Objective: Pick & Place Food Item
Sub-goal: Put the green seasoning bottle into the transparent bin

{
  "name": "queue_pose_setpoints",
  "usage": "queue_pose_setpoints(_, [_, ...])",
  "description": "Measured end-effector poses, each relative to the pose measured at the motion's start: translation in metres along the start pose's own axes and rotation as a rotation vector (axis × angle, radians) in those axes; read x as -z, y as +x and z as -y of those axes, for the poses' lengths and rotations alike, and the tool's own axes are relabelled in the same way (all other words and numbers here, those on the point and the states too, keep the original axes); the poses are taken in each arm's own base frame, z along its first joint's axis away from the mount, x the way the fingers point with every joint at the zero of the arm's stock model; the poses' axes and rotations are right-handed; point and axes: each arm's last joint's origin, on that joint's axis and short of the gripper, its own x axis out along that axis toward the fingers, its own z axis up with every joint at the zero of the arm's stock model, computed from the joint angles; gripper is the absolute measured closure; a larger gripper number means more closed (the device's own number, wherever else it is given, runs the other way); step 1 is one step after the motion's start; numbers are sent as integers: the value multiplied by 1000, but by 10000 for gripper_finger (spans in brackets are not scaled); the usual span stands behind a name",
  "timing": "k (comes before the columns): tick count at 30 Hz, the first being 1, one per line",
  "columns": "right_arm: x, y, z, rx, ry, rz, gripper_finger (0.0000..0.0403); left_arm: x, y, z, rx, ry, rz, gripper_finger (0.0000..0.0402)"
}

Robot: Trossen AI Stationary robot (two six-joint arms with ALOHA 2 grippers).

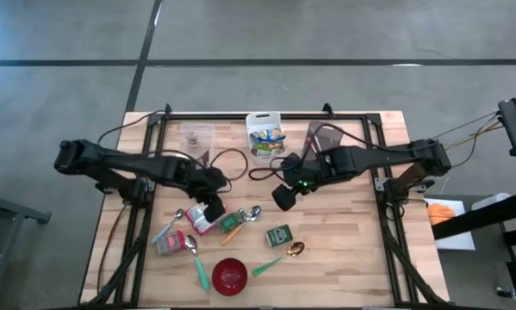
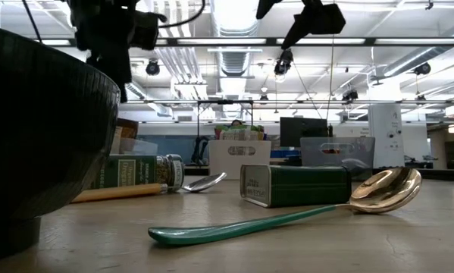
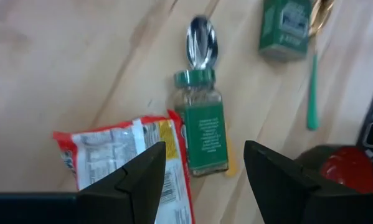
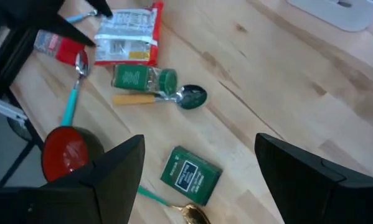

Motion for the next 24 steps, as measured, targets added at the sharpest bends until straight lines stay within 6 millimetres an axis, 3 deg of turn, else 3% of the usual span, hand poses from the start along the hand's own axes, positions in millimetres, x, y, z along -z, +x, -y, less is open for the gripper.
queue_pose_setpoints(9, [19, -12, -5, 36, 3, 38, 103, 15, 35, 23, -31, 14, -92, 183])
queue_pose_setpoints(19, [42, -33, -7, 70, -169, 81, 103, 21, 77, 36, -138, -103, -64, 183])
queue_pose_setpoints(24, [50, -49, -9, 54, -207, 147, 103, 19, 90, 49, -165, -56, -76, 183])
